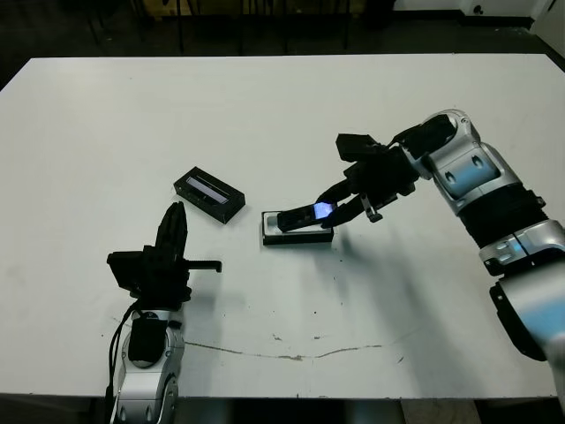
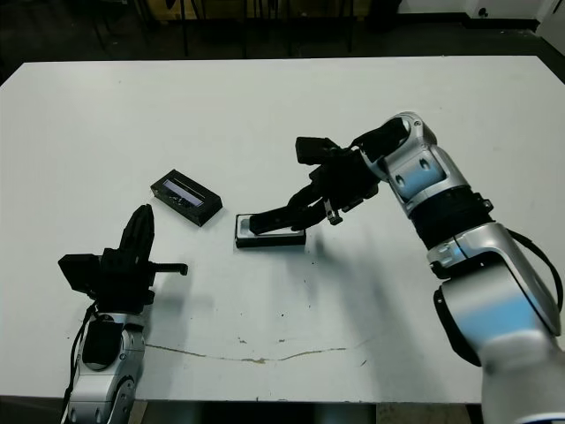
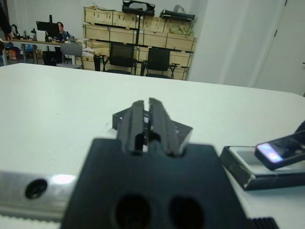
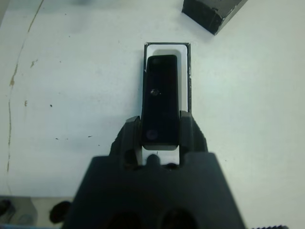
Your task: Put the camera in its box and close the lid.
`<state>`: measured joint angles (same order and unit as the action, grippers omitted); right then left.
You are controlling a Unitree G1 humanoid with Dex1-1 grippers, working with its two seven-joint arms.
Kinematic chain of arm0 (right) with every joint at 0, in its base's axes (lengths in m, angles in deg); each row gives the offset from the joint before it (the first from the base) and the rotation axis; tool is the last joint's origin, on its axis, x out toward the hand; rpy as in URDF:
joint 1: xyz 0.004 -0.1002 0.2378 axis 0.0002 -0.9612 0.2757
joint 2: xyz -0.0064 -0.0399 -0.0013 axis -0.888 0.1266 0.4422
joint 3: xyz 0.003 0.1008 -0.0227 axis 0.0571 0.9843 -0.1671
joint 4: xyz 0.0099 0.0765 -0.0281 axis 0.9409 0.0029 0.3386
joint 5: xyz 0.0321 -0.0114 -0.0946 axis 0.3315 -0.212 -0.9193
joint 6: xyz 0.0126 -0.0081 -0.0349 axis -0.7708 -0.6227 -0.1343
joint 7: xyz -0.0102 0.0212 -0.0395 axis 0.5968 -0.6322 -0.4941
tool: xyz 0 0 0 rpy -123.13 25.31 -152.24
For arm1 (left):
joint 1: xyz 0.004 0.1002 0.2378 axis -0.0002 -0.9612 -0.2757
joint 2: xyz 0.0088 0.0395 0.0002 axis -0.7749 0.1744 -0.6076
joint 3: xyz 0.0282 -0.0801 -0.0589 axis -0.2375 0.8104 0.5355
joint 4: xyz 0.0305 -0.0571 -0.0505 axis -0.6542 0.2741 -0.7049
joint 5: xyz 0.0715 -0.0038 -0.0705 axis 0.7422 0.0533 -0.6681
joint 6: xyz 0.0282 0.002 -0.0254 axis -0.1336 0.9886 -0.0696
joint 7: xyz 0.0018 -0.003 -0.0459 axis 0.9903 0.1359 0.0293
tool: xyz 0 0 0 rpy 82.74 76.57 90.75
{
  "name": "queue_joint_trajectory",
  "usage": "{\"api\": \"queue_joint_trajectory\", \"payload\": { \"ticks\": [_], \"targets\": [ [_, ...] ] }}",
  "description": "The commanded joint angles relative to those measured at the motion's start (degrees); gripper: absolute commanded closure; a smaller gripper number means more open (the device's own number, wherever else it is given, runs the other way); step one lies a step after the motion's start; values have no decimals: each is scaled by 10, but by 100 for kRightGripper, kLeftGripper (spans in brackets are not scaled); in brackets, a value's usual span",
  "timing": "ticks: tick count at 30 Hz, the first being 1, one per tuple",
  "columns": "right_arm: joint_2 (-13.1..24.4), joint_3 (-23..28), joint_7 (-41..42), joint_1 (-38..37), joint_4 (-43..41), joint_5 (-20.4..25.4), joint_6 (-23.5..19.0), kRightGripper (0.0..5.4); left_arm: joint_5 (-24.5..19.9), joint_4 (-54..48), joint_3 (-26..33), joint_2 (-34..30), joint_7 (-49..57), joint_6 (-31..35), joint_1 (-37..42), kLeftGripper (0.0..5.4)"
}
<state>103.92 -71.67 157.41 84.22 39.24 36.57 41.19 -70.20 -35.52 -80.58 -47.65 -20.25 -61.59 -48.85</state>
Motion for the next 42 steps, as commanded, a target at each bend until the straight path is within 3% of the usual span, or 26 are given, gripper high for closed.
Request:
{"api": "queue_joint_trajectory", "payload": {
  "ticks": [1, 21, 42],
  "targets": [
    [-10, 0, 1, 5, 18, -8, 10, 482, 5, 6, 1, -2, 5, 7, -10, 540],
    [-17, 3, -25, -9, -20, -22, -25, 482, 6, 7, -4, -1, 7, 6, -13, 540],
    [-21, -28, -33, -26, -31, -57, -1, 482, -7, 11, -5, 2, 3, 0, -16, 540]
  ]
}}
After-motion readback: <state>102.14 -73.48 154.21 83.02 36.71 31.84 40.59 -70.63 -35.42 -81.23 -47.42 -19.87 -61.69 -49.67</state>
